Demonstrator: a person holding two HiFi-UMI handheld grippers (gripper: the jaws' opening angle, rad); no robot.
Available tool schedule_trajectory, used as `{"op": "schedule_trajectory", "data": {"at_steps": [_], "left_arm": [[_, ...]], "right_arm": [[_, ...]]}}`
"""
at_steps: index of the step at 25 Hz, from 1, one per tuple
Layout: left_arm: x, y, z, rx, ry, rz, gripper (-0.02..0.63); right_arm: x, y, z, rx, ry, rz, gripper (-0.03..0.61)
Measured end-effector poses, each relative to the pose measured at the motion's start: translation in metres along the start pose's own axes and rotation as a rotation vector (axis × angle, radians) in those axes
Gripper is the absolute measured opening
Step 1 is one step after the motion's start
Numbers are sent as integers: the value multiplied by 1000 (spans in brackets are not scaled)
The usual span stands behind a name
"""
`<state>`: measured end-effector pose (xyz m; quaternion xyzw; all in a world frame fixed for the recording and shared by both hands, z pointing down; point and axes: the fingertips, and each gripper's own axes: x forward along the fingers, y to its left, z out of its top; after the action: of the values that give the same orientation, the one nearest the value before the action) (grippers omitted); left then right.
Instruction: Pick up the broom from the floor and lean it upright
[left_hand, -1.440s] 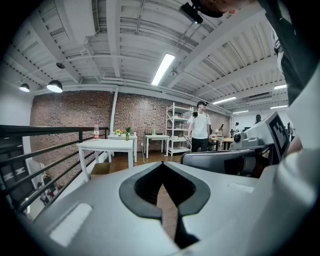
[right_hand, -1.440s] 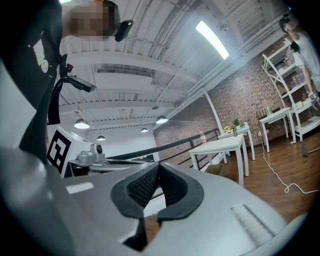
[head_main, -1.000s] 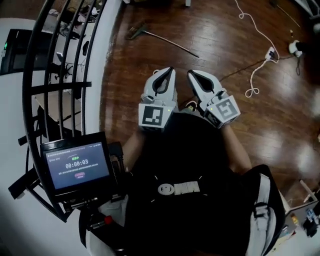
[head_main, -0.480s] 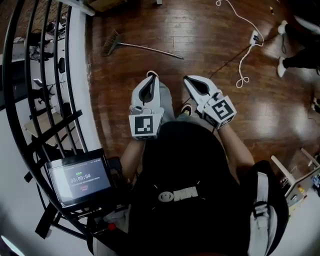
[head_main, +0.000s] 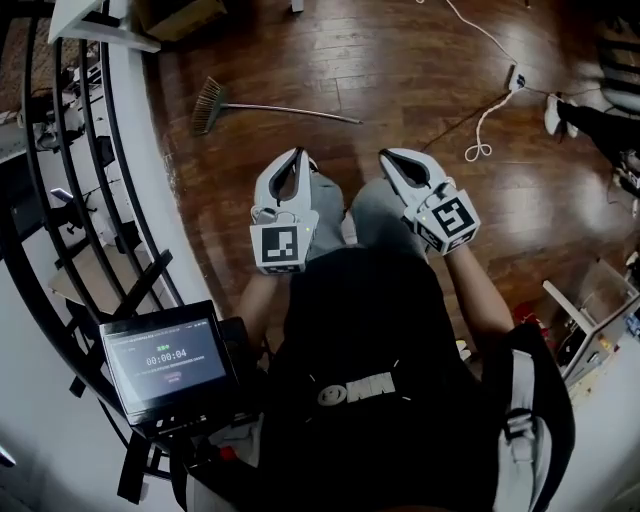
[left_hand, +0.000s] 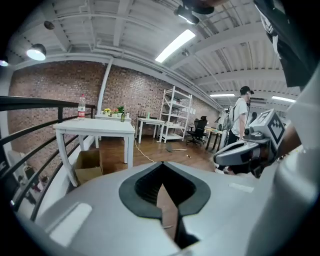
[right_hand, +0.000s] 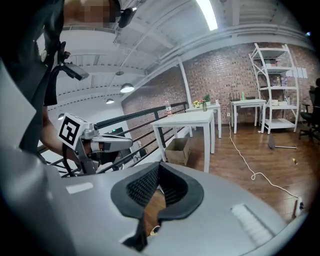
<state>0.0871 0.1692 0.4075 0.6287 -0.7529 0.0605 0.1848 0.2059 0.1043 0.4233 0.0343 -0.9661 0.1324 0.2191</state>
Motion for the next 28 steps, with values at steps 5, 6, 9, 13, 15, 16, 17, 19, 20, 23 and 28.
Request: {"op": "schedule_trajectory", "data": {"at_steps": [5, 6, 9, 13, 15, 16, 17, 19, 20, 23, 28], "left_arm": [[46, 13, -30, 174, 87, -104, 18], [62, 19, -43, 199, 109, -127, 18], [91, 35, -82, 270, 166, -180, 18], [95, 42, -120, 313, 255, -177, 18], [92, 48, -127, 286, 302, -131, 18], [92, 50, -126, 266, 318, -106, 18], [94, 48, -123, 245, 326, -84, 18], [103, 35, -114, 207, 310, -60, 18], [110, 25, -109, 200, 295, -62, 18], [125, 3, -101, 211, 262, -104, 18], [128, 2, -92, 193, 221, -212, 18]], "right_arm": [[22, -27, -3, 32, 4, -10, 3], [32, -39, -7, 40, 17, -20, 3], [53, -60, -12, 67, 16, -46, 3], [60, -68, -31, 77, 20, -35, 3], [69, -74, -37, 108, 45, -5, 3], [72, -79, -36, 130, 50, 14, 3], [72, -84, -34, 148, 58, 34, 3], [66, -97, -29, 151, 76, 67, 3], [60, -105, -26, 138, 77, 71, 3], [42, -123, -15, 106, 52, 26, 3], [29, -111, 3, 46, -8, -103, 3]]}}
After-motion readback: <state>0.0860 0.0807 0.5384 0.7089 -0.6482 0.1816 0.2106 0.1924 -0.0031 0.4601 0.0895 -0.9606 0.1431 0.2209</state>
